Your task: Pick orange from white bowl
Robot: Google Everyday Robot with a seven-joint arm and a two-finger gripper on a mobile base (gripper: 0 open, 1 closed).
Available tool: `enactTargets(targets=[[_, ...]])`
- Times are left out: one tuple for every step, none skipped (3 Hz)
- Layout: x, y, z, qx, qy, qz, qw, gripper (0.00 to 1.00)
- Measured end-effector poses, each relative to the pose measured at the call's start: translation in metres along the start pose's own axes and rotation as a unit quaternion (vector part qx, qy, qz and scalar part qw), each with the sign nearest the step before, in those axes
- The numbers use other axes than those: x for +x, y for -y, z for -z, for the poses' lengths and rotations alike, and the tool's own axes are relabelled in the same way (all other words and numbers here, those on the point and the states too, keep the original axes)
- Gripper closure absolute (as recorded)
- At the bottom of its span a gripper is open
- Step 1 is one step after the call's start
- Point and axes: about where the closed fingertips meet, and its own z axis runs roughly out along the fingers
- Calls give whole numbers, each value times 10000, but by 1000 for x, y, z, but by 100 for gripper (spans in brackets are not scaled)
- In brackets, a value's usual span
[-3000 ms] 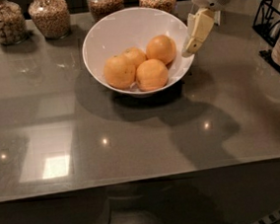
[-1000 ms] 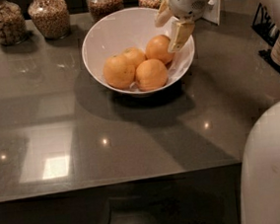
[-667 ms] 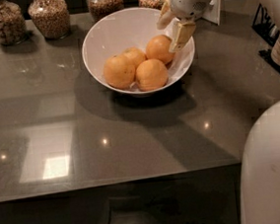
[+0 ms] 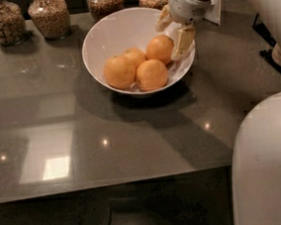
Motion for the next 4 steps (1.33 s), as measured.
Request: enactTargets(targets=[[2,1,-11,-70,58,58,9999,36],[0,3,-21,-124,134,115,9998,35],[-4,6,-31,-159,220,165,9995,36],[-9,7,-39,-206,307,211,9991,42]])
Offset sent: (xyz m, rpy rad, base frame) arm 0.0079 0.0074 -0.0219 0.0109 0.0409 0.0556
